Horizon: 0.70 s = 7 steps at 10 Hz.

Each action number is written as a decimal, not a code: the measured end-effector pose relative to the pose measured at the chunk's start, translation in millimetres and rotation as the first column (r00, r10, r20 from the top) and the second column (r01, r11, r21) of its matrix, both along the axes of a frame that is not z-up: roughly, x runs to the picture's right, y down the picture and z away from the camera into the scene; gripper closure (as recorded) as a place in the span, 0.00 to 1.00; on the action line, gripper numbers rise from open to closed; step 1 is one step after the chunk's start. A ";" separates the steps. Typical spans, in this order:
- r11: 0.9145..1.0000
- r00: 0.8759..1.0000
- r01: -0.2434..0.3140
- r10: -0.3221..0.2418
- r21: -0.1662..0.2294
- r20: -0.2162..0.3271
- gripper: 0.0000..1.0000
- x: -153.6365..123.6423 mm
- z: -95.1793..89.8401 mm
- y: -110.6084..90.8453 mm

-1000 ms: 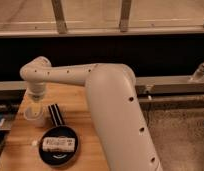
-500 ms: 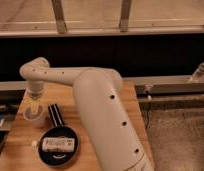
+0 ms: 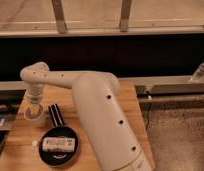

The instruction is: Pick up the ceramic cup

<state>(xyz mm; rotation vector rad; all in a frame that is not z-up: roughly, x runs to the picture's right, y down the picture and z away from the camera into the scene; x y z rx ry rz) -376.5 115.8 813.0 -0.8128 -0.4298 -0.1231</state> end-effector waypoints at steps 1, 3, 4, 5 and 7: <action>1.000 1.000 -0.008 0.008 0.003 -0.008 0.80 7.9 -6.6 -0.1; 0.998 0.999 -0.046 0.047 0.032 -0.020 0.98 28.0 -27.3 -5.6; 0.996 0.998 -0.067 0.068 0.053 -0.019 1.00 32.6 -34.5 -9.3; 0.992 0.995 -0.096 0.097 0.082 -0.017 1.00 38.1 -44.6 -17.9; 0.980 0.992 -0.126 0.129 0.155 -0.007 1.00 39.5 -69.7 -43.6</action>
